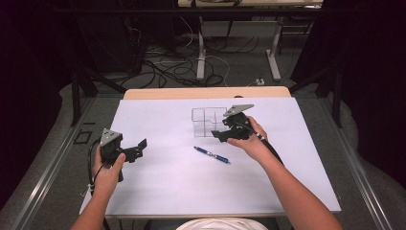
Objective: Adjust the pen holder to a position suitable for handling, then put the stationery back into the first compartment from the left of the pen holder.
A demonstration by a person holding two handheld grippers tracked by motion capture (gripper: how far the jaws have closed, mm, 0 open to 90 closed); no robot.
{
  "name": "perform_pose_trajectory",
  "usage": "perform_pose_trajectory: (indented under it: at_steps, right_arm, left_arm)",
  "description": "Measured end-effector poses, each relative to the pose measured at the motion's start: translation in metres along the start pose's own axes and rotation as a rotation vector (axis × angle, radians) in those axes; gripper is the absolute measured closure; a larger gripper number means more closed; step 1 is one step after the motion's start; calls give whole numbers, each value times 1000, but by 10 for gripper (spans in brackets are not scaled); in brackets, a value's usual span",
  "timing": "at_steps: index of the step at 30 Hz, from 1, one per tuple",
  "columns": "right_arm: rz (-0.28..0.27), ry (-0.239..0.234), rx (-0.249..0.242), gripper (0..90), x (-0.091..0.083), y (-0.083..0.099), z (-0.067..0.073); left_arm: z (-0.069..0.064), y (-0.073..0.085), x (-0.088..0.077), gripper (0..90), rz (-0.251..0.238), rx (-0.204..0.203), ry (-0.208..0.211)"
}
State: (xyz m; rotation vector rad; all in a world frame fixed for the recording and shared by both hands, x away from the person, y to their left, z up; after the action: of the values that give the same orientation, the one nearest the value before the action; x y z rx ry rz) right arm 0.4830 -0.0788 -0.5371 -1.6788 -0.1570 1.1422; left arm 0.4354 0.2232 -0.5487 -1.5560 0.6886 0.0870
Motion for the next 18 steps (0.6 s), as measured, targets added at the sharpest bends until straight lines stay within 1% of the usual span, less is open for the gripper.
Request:
perform_pose_trajectory:
  at_steps: [1,3,4,5,6,7,10,12,13,16,17,18]
  right_arm:
    - [20,-3,-3,332,0,1,2]
    - [40,-3,-21,330,2,2,5]
    - [58,-11,-23,330,2,3,7]
    - [60,-10,-33,330,3,3,8]
    - [74,-15,-39,330,4,4,10]
    - [86,-22,-37,330,5,6,13]
    - [122,-23,-72,324,9,11,17]
    - [159,-34,-72,325,11,15,20]
    - [167,-35,-74,325,13,17,21]
    - [231,-30,-85,333,16,25,24]
    - [247,-33,-98,339,18,28,25]
    - [259,-38,-94,345,19,29,27]
  left_arm:
    - [0,0,0,6,1,4,-1]
    - [-2,1,0,6,5,8,6]
    - [-2,1,1,6,4,12,7]
    - [-2,1,1,6,4,15,7]
    - [-2,2,1,6,8,17,8]
    - [-2,2,1,6,8,19,7]
    - [-3,3,2,6,13,23,9]
    - [-3,4,2,6,16,25,8]
    - [-3,5,2,6,19,22,8]
    - [-3,5,2,6,24,21,8]
    - [-3,6,2,6,23,24,8]
    - [-3,6,2,6,24,24,8]
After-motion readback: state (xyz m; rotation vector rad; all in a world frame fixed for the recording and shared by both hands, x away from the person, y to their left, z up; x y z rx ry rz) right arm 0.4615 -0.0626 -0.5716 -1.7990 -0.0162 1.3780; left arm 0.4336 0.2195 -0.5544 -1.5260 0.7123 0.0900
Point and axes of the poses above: each handheld gripper's, and its own axes: x roughly forward along the jaws, y roughly out of its underside, z roughly to its left, the point moved 10 cm from there along x, roughly forward along the jaws
